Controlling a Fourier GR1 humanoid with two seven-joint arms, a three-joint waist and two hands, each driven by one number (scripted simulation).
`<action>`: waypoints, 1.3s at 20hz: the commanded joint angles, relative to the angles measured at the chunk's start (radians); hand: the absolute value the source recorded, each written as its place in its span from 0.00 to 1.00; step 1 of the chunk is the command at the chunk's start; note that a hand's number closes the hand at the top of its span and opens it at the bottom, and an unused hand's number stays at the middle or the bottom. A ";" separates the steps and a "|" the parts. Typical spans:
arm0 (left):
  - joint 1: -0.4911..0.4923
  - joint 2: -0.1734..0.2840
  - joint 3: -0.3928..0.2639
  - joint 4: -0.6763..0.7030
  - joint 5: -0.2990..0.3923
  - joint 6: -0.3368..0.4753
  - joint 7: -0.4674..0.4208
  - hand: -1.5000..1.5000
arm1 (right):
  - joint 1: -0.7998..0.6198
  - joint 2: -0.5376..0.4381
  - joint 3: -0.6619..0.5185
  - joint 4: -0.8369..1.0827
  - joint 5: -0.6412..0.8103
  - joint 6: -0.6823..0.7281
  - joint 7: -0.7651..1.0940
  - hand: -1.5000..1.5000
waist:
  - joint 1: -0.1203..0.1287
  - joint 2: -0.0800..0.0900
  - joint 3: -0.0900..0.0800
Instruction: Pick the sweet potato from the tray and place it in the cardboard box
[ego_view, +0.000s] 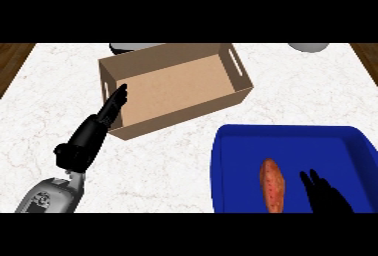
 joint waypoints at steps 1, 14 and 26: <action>-0.059 -0.047 -0.028 0.070 -0.015 -0.016 0.027 0.50 | -0.109 0.108 0.029 -0.105 -0.059 0.195 0.195 0.00 | 0.017 0.012 -0.001; -0.032 -0.063 0.012 0.041 -0.038 -0.057 0.042 0.50 | -0.233 0.321 -0.021 0.171 -0.016 0.219 0.204 0.00 | 0.018 0.008 0.001; -0.019 -0.103 0.071 0.096 -0.076 -0.109 -0.010 0.50 | -0.188 0.309 -0.108 0.244 0.006 0.152 0.032 0.00 | 0.013 0.007 0.001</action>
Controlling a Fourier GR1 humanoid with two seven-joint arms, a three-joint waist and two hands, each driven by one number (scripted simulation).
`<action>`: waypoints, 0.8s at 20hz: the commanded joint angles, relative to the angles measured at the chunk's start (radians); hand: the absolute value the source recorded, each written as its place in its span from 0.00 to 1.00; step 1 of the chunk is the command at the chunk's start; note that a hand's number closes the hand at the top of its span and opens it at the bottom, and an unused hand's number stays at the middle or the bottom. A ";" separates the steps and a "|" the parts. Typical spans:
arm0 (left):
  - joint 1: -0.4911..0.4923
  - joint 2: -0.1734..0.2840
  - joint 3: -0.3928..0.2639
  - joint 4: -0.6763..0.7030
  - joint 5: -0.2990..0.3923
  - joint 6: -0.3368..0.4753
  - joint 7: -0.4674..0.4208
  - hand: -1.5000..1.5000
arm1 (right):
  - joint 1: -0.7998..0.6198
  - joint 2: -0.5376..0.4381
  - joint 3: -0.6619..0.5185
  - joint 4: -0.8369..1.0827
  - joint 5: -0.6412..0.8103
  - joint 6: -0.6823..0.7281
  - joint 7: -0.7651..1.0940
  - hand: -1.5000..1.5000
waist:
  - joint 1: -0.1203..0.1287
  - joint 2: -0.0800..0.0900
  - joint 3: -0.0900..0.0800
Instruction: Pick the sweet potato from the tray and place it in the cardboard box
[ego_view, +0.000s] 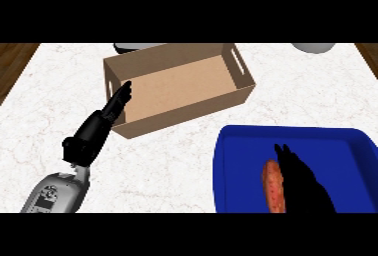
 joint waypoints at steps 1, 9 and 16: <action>-0.010 -0.052 -0.037 0.019 -0.017 -0.018 0.055 0.50 | -0.064 0.041 -0.019 0.044 0.008 0.022 0.022 0.00 | -0.002 0.006 -0.005; 0.066 -0.056 -0.002 0.006 -0.037 -0.034 0.004 0.50 | -0.008 0.039 -0.030 0.100 0.017 0.010 -0.018 0.00 | -0.001 0.006 -0.005; 0.007 -0.066 0.041 0.044 -0.070 -0.062 -0.006 0.50 | 0.017 0.043 -0.030 0.161 0.013 0.005 -0.062 0.00 | -0.004 0.006 -0.005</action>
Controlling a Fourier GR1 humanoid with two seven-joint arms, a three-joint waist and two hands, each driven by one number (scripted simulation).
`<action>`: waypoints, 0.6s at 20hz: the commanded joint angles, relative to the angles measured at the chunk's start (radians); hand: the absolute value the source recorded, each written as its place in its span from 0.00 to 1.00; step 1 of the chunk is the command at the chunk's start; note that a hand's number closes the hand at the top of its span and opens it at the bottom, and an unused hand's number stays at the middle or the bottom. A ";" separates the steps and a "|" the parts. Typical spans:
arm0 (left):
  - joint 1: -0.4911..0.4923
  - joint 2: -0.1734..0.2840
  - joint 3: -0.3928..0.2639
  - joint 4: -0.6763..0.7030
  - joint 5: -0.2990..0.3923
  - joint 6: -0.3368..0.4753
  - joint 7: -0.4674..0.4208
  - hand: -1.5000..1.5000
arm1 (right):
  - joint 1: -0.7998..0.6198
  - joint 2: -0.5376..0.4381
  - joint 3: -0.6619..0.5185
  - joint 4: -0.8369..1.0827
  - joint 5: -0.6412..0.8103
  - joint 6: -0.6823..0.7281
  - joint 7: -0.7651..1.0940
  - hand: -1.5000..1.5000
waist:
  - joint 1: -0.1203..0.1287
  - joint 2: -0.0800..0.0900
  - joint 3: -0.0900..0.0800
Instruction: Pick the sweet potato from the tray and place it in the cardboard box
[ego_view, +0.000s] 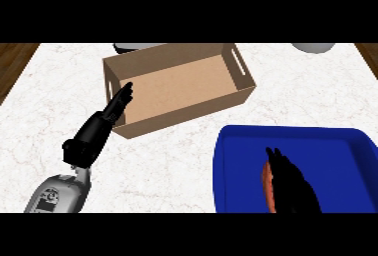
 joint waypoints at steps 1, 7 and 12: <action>-0.042 -0.046 0.002 0.093 -0.024 0.003 0.007 0.50 | 0.056 -0.003 0.031 -0.026 0.018 -0.002 0.006 0.00 | -0.007 0.006 -0.005; 0.012 -0.091 -0.031 0.067 -0.068 0.021 -0.019 0.50 | 0.005 0.031 0.006 0.109 0.026 -0.040 -0.033 0.00 | -0.003 0.007 -0.005; -0.051 -0.067 0.023 0.072 -0.043 -0.026 0.035 0.50 | 0.011 -0.020 -0.052 0.173 0.030 -0.070 -0.095 0.00 | -0.005 0.007 -0.005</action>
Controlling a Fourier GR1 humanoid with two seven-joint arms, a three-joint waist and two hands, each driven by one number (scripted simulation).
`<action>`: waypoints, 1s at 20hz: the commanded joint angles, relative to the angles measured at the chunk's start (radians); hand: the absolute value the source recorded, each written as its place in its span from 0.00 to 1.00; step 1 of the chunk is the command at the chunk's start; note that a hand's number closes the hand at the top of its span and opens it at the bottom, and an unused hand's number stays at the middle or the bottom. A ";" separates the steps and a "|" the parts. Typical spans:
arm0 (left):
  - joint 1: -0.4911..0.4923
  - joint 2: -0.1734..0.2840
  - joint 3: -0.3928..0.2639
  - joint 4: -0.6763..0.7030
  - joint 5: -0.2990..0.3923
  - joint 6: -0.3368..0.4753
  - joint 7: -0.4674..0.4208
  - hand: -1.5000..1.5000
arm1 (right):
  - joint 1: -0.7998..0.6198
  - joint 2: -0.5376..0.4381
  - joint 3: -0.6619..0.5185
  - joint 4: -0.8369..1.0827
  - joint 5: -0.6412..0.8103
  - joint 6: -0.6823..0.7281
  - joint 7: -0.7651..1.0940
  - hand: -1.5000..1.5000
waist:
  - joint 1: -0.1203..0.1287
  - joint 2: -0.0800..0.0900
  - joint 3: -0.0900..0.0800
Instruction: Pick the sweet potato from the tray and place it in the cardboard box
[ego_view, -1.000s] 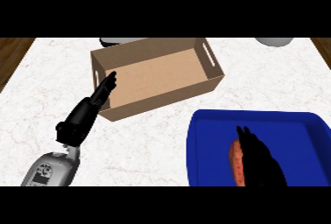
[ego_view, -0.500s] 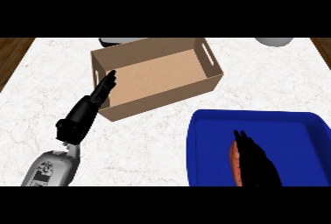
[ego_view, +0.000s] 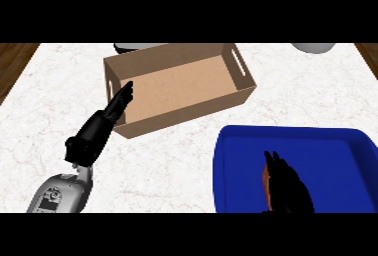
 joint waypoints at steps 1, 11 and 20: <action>0.039 -0.047 -0.044 -0.002 -0.027 0.006 0.009 0.50 | -0.016 0.031 0.016 0.131 0.051 -0.068 -0.019 0.00 | -0.001 0.007 -0.004; 0.075 -0.067 -0.023 0.032 -0.055 -0.001 -0.047 0.50 | -0.055 -0.009 -0.029 0.130 0.034 -0.027 -0.084 1.00 | -0.001 0.007 -0.004; 0.008 -0.061 -0.022 0.027 -0.030 -0.052 -0.001 0.50 | -0.235 -0.001 0.258 0.167 0.195 -0.084 -0.314 1.00 | 0.045 0.012 -0.003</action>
